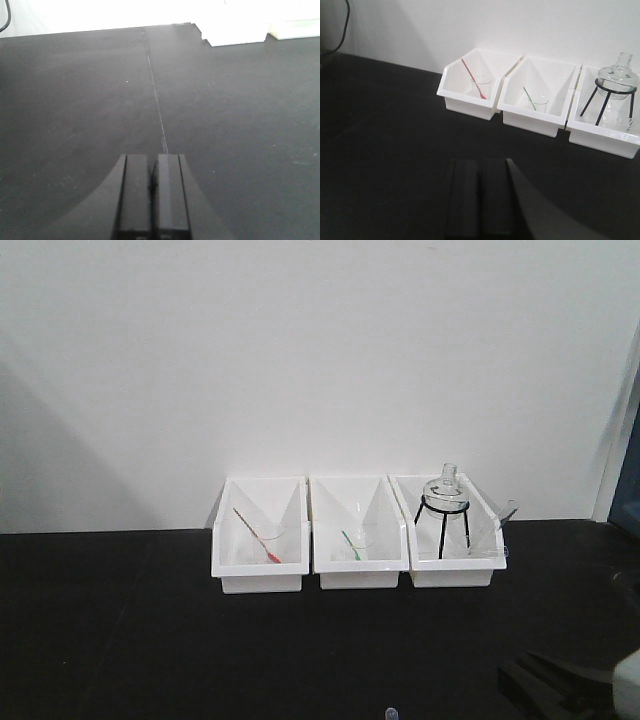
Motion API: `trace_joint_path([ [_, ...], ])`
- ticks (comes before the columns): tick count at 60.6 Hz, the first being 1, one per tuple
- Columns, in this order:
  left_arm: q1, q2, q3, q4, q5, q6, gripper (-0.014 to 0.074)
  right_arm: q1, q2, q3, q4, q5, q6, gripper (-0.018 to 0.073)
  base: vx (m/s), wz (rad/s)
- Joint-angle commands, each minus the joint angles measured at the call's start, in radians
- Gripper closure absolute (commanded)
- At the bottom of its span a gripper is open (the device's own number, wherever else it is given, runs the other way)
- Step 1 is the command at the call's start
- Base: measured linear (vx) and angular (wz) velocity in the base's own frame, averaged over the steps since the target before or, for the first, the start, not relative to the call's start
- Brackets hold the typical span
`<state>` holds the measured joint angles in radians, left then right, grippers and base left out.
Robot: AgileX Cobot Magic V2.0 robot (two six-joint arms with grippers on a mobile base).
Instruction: Grab transparent chemical and place on left bench
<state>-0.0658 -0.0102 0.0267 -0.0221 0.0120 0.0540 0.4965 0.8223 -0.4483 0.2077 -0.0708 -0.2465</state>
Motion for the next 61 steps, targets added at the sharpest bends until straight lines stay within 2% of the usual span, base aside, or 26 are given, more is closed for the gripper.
trace_joint_path([
  [1, -0.002, -0.019, 0.016, -0.001, -0.078, -0.008, 0.06, -0.002, -0.051, -0.03, 0.007, -0.006, -0.07, 0.0569, 0.0, 0.0],
  [44, -0.002, -0.019, 0.016, -0.001, -0.078, -0.008, 0.06, -0.012, -0.1, -0.009, 0.01, -0.005, -0.067, 0.0566, 0.0, 0.0],
  [49, -0.002, -0.019, 0.016, -0.001, -0.078, -0.008, 0.06, -0.065, -0.144, 0.036, 0.011, -0.017, -0.026, 0.0566, 0.0, 0.0],
  [54, -0.002, -0.019, 0.016, -0.001, -0.078, -0.008, 0.06, -0.164, -0.213, 0.101, -0.007, -0.013, 0.08, 0.0566, 0.0, 0.0],
  [61, -0.002, -0.019, 0.016, -0.001, -0.078, -0.008, 0.06, -0.32, -0.356, 0.209, -0.134, 0.018, 0.246, 0.0566, 0.0, 0.0],
])
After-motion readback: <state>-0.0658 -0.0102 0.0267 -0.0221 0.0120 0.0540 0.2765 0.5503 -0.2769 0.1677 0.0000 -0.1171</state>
